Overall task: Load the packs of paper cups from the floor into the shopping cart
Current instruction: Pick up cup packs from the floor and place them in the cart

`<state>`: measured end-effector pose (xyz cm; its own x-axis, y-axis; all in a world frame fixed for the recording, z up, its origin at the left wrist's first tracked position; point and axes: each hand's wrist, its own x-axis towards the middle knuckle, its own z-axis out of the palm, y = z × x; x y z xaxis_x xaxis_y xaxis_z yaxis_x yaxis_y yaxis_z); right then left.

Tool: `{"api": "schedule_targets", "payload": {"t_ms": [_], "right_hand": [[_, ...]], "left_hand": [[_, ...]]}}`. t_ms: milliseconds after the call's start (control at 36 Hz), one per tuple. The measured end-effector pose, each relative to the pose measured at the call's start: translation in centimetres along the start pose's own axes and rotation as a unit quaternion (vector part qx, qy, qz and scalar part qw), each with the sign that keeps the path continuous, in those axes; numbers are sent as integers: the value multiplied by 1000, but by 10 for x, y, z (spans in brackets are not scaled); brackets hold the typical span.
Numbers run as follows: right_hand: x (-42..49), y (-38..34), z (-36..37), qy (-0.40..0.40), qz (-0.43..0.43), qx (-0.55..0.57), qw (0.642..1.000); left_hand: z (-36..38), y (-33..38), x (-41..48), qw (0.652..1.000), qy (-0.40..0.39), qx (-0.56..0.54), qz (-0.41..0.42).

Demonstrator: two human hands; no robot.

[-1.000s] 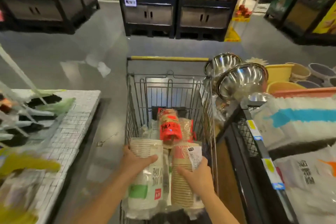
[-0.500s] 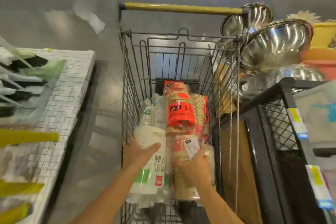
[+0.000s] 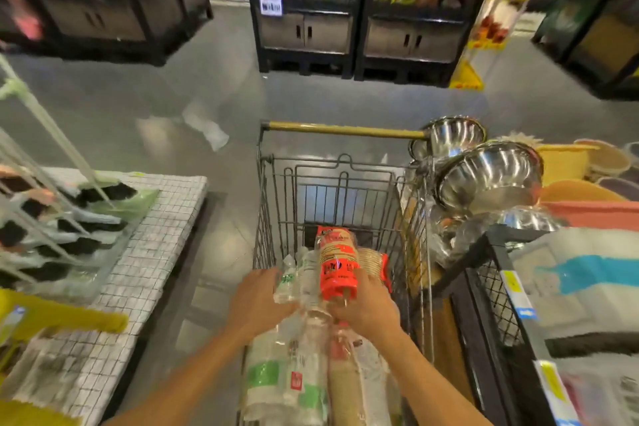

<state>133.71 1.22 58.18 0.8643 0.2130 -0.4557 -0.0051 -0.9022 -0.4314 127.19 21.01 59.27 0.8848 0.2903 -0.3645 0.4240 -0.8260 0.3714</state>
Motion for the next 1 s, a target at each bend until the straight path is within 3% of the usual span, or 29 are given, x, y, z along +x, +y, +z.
{"api": "schedule_targets", "payload": {"t_ms": [139, 278, 528, 833, 1000], "right_hand": [[-8, -60, -58, 0, -132, -129, 983], [-41, -137, -89, -12, -241, -205, 949], [-162, -266, -35, 0, -430, -225, 874], [-414, -384, 149, -59, -639, -325, 695], [-590, -409, 268, -130, -741, -310, 581]], "left_hand": [[-73, 0, -28, 997, 12, 75, -6], [-139, -22, -73, 992, 90, 79, -45], [-187, -107, -224, 967, 205, 59, -138], [-141, -260, -538, 899, 277, -2, -339], [-82, -312, -740, 812, 316, -53, -488]]}}
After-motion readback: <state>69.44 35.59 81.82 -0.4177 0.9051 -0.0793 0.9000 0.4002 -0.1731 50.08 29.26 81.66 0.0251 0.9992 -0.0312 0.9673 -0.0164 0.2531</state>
